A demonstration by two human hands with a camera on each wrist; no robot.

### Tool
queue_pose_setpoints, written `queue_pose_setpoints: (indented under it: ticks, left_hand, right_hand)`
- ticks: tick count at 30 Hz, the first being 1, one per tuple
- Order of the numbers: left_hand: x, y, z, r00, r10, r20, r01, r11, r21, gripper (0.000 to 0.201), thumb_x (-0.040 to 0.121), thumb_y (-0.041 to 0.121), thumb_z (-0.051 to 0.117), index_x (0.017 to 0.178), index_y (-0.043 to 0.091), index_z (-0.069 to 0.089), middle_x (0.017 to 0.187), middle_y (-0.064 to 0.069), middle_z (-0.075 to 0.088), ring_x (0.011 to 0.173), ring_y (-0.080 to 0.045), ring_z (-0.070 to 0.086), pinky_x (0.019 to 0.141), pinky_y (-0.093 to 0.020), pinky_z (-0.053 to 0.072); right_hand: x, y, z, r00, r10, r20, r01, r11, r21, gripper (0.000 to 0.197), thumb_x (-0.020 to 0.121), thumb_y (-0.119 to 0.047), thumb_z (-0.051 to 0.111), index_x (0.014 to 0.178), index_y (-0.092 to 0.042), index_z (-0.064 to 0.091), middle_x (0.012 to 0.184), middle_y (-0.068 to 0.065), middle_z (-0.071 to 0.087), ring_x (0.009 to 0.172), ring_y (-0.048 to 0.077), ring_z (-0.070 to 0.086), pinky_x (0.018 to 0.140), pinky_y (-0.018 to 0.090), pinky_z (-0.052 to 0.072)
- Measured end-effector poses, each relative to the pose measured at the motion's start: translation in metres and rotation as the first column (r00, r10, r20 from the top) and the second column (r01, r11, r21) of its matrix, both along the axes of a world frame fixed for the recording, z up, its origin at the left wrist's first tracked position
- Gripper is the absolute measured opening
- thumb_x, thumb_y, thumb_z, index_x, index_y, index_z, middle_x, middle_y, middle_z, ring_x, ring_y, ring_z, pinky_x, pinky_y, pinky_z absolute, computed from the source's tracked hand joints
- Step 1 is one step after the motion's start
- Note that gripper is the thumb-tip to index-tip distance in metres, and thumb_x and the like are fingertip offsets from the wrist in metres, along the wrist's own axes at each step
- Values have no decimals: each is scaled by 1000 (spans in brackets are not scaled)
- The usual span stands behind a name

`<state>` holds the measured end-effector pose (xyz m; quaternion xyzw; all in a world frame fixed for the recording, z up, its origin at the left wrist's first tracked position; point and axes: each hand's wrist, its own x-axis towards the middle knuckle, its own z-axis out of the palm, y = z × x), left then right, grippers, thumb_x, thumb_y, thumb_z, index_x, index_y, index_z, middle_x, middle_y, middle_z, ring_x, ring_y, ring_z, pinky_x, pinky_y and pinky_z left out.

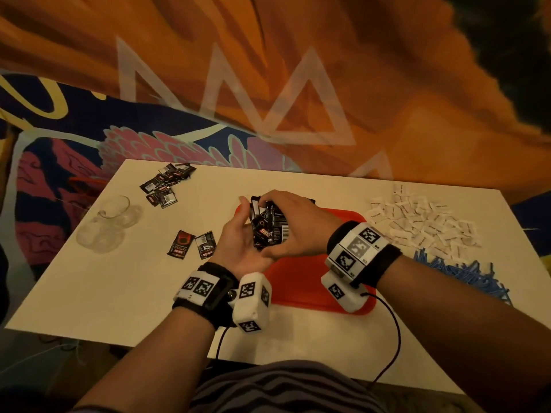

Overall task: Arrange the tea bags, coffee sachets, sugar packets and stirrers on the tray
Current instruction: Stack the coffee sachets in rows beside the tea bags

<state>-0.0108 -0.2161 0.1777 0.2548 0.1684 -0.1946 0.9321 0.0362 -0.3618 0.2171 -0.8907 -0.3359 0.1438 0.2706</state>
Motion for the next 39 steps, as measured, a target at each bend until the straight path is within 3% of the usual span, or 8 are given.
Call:
queue_pose_setpoints:
  ticks: [6, 11, 18, 23, 28, 33, 36, 39]
  left_hand:
    - [11, 10, 3, 991, -131, -25, 133, 982, 136, 27, 91, 30, 55, 105, 12, 67, 86, -9, 73, 77, -20, 73, 64, -32, 60]
    - [20, 23, 4, 993, -115, 9, 113, 986, 123, 59, 79, 60, 53, 114, 15, 67, 105, -12, 73, 93, -25, 73, 77, -39, 62]
    - [27, 25, 3, 985, -168, 29, 162, 974, 161, 69, 77, 68, 46, 115, 14, 64, 99, -11, 73, 88, -22, 73, 67, -33, 61]
    - [26, 30, -1, 988, -152, 18, 149, 983, 106, 58, 83, 49, 58, 125, 9, 61, 110, -14, 70, 95, -25, 73, 75, -35, 62]
    - [26, 39, -8, 986, -166, 31, 164, 985, 58, 76, 55, 33, 96, 119, 4, 69, 114, -20, 69, 99, -31, 72, 81, -43, 61]
    - [29, 38, -13, 987, -163, 13, 162, 986, 46, 70, 67, 34, 89, 126, 6, 64, 110, -17, 70, 95, -30, 72, 75, -39, 61]
    - [31, 39, -9, 979, -199, 43, 197, 979, 47, 28, 79, 19, 74, 105, 10, 77, 102, -13, 73, 87, -25, 74, 74, -39, 62]
    - [37, 42, -9, 978, -205, 44, 200, 974, 103, 29, 86, 11, 56, 112, 13, 68, 95, -13, 72, 81, -24, 73, 69, -37, 62]
  right_hand:
    - [6, 18, -2, 1000, 10, 2, -10, 999, 52, 107, 62, -54, 84, 148, -39, 22, 151, 2, 32, 139, 17, 29, 113, 34, 28]
    - [9, 29, 4, 996, -80, -49, 87, 984, 155, 99, 61, -47, 87, 143, -38, 31, 126, -5, 58, 110, 11, 56, 97, 32, 48]
    - [15, 36, -2, 998, -35, -44, 36, 999, 32, 97, 57, -52, 88, 139, -30, 40, 129, -4, 54, 117, 13, 49, 104, 38, 43]
    - [14, 37, -7, 996, -18, -82, 18, 1000, 5, 117, 53, -52, 89, 146, -40, 19, 136, -1, 50, 124, 17, 44, 105, 37, 41]
    - [14, 38, -12, 997, -51, -52, 51, 999, -5, 120, 54, -54, 86, 147, -43, 11, 133, 4, 51, 121, 21, 47, 101, 42, 45]
    - [16, 42, -19, 995, -76, -72, 73, 997, -40, 122, 51, -59, 81, 147, -45, 8, 130, 2, 55, 115, 21, 55, 97, 43, 49]
    - [15, 40, -22, 997, -68, -30, 65, 993, -101, 129, 53, -62, 84, 149, -44, 1, 152, 1, 35, 137, 24, 32, 111, 45, 35]
    - [15, 37, -23, 989, -103, -104, 102, 995, -12, 134, 51, -62, 86, 151, -41, 1, 152, -6, 29, 141, 17, 25, 114, 37, 26]
